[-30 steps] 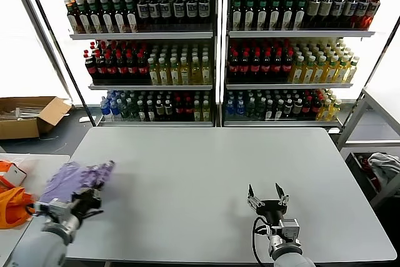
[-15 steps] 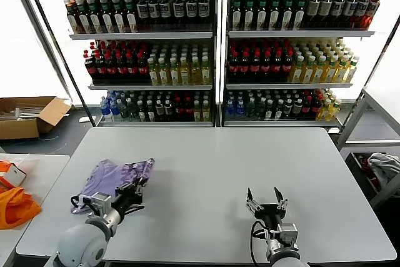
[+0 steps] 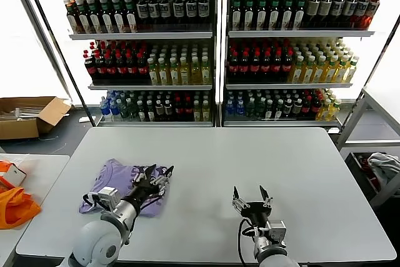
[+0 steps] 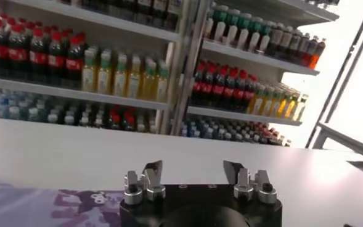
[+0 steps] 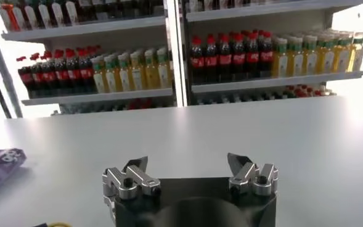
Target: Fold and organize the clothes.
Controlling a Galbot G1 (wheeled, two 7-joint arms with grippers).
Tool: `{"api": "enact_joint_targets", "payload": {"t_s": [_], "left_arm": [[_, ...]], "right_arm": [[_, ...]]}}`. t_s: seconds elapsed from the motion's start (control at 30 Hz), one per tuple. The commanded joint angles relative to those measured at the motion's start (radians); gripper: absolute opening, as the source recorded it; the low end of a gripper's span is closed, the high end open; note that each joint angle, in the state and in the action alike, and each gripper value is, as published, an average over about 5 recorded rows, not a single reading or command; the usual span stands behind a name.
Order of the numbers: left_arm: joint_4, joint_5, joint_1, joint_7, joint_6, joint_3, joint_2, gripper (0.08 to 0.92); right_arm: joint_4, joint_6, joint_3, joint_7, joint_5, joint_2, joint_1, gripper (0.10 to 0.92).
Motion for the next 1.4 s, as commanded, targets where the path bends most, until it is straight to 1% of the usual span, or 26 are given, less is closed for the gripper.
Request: {"api": "enact_joint_targets", "payload": {"t_s": [0.03,0.1,0.2,0.37,0.47,0.57,0.73,1.0,1.23,1.4], "left_arm": [[-0.054,0.106,0.049,-0.119,0.014,-0.157,0.009,0.705],[-0.085,0.122,0.073,-0.146,0.032,-0.190,-0.006,0.769],[-0.132,0.142,0.125,-0.159,0.045,-0.236,-0.035,0.813],[-0.180,0.148,0.224,-0.155,0.054,-0.306,-0.068,0.822],[-0.185,0.154,0.250,-0.155,0.059,-0.331,-0.087,0.823],[-0.188,0.165,0.268,-0.154,0.063,-0.343,-0.107,0.823],[-0.181,0.189,0.295,-0.143,0.066,-0.353,-0.129,0.822],[-0.161,0.190,0.285,-0.137,0.067,-0.348,-0.147,0.823],[-0.142,0.200,0.265,-0.099,0.051,-0.347,-0.129,0.823],[-0.132,0.202,0.246,-0.100,0.040,-0.346,-0.118,0.822]], "right_arm": [[-0.008,-0.121,-0.168,0.071,0.528,0.006,0.198,0.823],[-0.029,-0.166,-0.230,0.103,0.615,0.002,0.265,0.823],[-0.100,-0.223,-0.333,0.138,0.700,-0.020,0.400,0.823],[-0.208,-0.273,-0.446,0.135,0.827,-0.075,0.583,0.823],[-0.259,-0.277,-0.476,0.116,0.905,-0.090,0.652,0.823],[-0.305,-0.277,-0.498,0.105,0.949,-0.088,0.701,0.823],[-0.371,-0.276,-0.541,0.101,0.948,-0.066,0.752,0.823],[-0.426,-0.275,-0.546,0.123,0.908,0.010,0.738,0.823],[-0.427,-0.273,-0.545,0.131,0.861,0.030,0.710,0.823],[-0.453,-0.275,-0.541,0.140,0.844,0.054,0.707,0.800]]}}
